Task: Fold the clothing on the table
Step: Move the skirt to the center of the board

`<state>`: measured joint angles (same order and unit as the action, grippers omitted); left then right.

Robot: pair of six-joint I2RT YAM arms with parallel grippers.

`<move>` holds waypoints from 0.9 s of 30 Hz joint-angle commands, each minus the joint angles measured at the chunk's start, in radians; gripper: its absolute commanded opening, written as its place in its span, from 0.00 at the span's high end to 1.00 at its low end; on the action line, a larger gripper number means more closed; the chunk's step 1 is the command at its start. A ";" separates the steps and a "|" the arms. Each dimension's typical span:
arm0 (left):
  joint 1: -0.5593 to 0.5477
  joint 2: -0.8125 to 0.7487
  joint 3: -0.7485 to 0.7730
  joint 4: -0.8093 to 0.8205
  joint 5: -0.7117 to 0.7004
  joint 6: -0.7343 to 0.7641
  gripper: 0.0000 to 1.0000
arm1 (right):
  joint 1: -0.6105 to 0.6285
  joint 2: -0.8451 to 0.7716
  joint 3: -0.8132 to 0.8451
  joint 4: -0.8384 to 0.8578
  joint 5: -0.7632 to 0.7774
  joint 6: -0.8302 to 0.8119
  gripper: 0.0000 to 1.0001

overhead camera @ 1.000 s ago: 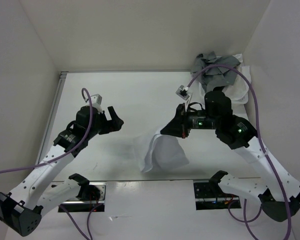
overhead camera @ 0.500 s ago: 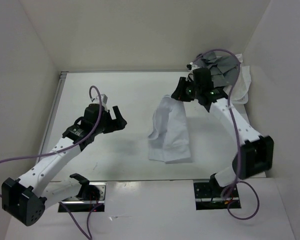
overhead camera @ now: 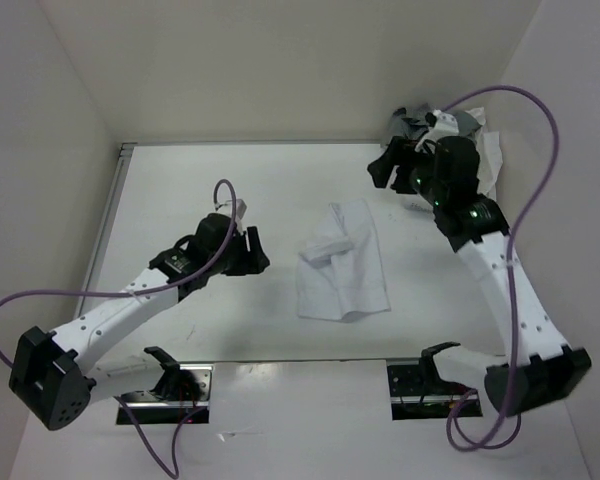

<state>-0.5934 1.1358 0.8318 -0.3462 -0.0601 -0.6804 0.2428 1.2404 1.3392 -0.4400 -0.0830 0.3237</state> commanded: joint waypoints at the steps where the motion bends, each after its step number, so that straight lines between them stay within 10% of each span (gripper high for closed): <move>1: -0.009 -0.073 -0.008 0.006 -0.035 0.002 0.28 | 0.001 -0.120 -0.101 -0.051 0.063 -0.009 0.23; 4: -0.009 -0.133 -0.031 0.027 -0.044 0.002 0.01 | 0.001 -0.246 -0.207 -0.106 0.074 0.005 0.07; 17: -0.009 -0.194 -0.066 0.067 0.071 -0.007 0.01 | 0.039 -0.496 -0.336 -0.216 0.121 0.101 0.00; 27: -0.109 -0.078 -0.198 0.196 0.178 -0.079 0.01 | 0.039 -0.233 -0.299 -0.259 0.131 0.115 0.00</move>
<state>-0.6697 1.0260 0.6575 -0.2451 0.0731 -0.7223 0.2752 0.9241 1.0016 -0.6678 0.0315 0.4332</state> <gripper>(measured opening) 0.990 0.999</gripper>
